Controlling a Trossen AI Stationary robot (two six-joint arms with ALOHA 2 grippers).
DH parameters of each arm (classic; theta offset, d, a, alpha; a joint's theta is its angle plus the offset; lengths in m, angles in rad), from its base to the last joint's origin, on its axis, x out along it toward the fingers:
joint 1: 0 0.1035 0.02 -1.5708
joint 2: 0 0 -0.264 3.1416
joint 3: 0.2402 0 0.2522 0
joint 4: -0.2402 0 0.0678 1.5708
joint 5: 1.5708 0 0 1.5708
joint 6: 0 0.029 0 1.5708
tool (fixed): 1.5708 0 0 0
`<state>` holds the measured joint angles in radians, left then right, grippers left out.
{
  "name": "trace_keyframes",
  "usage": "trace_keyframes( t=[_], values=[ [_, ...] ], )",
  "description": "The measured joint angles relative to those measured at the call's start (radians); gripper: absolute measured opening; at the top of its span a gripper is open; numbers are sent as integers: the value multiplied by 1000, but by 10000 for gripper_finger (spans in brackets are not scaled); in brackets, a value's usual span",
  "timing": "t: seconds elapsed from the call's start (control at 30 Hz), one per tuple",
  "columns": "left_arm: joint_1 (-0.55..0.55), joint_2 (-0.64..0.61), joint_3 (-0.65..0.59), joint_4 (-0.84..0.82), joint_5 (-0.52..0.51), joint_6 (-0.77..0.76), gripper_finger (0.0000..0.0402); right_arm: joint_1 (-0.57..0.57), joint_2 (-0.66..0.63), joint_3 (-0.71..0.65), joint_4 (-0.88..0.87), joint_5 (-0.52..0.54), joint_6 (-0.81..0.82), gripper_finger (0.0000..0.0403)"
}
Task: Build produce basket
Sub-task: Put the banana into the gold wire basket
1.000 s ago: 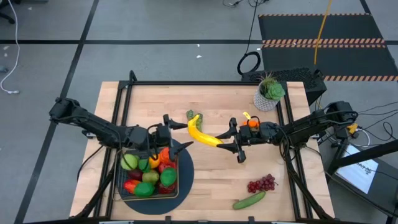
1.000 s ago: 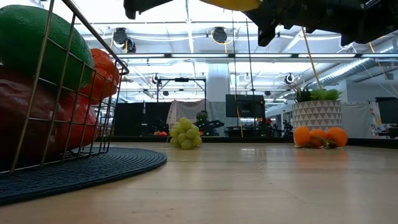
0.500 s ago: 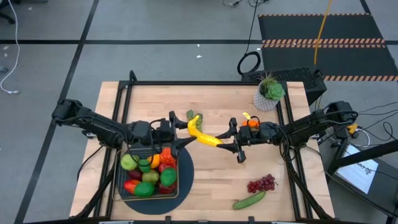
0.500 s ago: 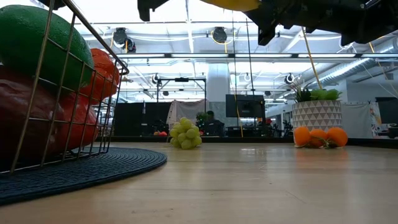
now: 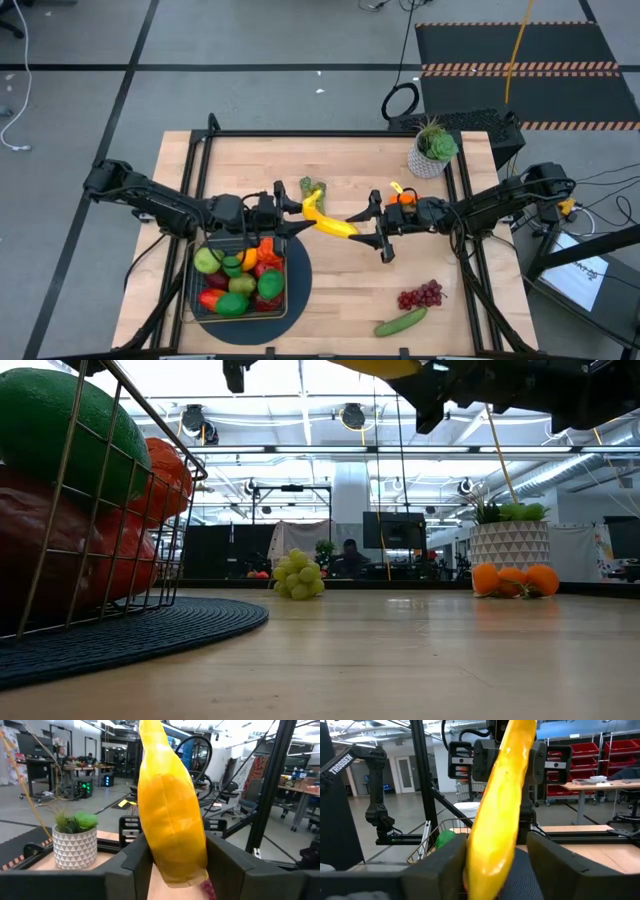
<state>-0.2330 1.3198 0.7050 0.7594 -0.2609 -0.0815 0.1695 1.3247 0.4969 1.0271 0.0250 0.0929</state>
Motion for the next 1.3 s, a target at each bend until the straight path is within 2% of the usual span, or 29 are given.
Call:
trace_keyframes(
  t=[0.13,0.33,0.5,0.67,0.77,1.0,1.17,1.3],
  values=[
    [-20,-55,-1,-66,7,-35,168,21,-13,0,12,2,3,258],
    [-87,-219,-1,-361,7,-161,143,49,-75,0,19,2,20,308],
    [-195,-377,-1,-672,25,-390,143,76,-116,0,-15,0,-9,315],
    [-297,-525,-1,-885,161,-617,160,75,-126,0,-64,1,-10,314],
    [-352,-588,-1,-993,219,-698,156,75,-126,0,-88,1,-9,314],
    [-411,-631,-1,-1269,296,-673,144,75,-126,0,-96,0,-8,313],
    [-395,-629,2,-1339,384,-642,160,75,-126,0,-96,0,7,313],
    [-359,-639,1,-1343,529,-654,156,75,-126,0,-98,0,26,313]
  ],
)
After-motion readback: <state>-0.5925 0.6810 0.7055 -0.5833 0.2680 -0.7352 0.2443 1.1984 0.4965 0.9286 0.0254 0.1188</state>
